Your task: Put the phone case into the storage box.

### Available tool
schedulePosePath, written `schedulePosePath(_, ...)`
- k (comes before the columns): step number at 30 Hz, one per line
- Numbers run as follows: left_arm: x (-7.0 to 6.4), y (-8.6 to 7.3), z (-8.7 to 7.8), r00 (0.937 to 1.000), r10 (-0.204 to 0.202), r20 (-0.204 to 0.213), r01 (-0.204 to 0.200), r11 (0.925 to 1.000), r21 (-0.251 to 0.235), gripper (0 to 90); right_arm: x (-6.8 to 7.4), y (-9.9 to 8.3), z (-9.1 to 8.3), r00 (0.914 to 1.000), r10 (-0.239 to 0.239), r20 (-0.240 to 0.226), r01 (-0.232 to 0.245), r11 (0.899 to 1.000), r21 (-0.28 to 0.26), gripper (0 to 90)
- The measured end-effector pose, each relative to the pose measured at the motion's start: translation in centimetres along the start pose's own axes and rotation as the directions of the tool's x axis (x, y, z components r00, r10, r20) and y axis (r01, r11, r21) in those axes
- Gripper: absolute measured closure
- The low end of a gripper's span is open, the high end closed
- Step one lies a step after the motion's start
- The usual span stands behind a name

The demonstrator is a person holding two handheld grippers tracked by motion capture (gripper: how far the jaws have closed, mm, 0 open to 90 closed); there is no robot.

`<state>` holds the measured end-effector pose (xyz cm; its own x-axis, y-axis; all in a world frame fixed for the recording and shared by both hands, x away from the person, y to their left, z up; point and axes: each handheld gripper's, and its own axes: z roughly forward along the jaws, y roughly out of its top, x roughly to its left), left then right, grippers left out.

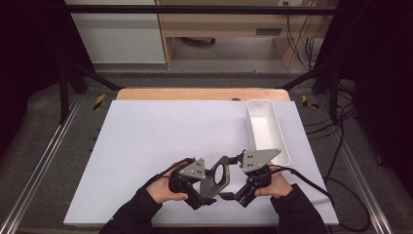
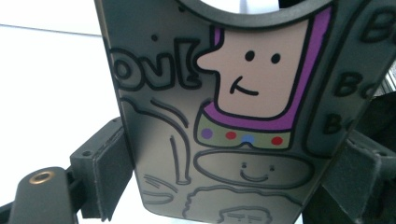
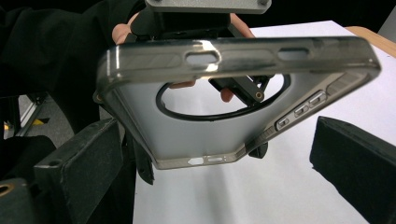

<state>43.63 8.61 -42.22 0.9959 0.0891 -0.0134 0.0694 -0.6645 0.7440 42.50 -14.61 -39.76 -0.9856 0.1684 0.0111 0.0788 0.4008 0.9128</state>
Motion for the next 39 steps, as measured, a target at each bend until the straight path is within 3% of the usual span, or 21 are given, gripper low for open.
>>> schedulePosePath(11,-0.18,-0.01,0.37,0.9995,0.027,0.015,-0.027,0.9994,0.020,11.8,0.02,-0.09,0.26,0.9999,-0.002,-0.015,0.002,1.000,-0.002,4.5)
schedulePosePath(26,-0.53,0.00,0.61,0.9976,0.067,0.015,-0.067,0.9977,0.008,11.7,0.10,-0.20,0.43,0.9989,0.001,-0.047,-0.001,1.000,-0.010,7.7)
schedulePosePath(39,-0.55,-0.03,0.69,0.9977,0.064,0.021,-0.064,0.9979,0.011,11.7,0.13,-0.26,0.47,0.9978,-0.005,-0.066,0.004,1.000,-0.012,11.2)
